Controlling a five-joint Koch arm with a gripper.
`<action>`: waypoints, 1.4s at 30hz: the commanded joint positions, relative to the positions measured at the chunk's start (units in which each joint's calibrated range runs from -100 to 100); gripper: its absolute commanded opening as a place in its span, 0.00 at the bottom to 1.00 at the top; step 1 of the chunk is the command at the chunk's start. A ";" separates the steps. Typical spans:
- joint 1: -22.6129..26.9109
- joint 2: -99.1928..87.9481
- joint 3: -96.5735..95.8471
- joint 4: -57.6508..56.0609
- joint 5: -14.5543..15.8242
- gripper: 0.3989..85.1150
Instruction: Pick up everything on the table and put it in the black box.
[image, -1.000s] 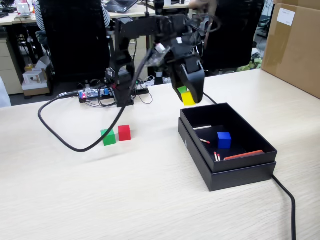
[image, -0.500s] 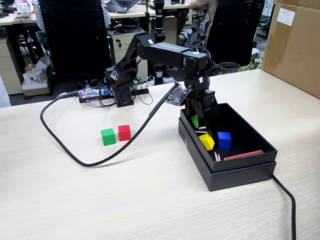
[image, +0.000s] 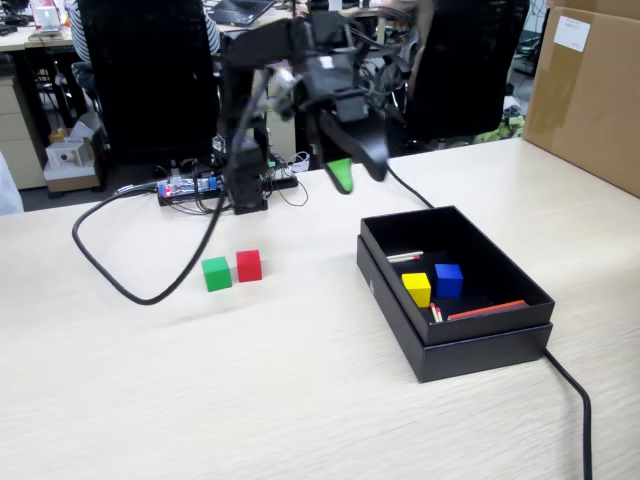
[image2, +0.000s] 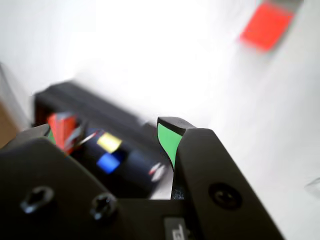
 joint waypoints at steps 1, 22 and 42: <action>-4.40 -10.45 -5.00 -0.15 -5.62 0.50; -17.88 11.01 -28.03 11.51 -15.38 0.53; -19.00 19.85 -23.14 12.98 -14.51 0.19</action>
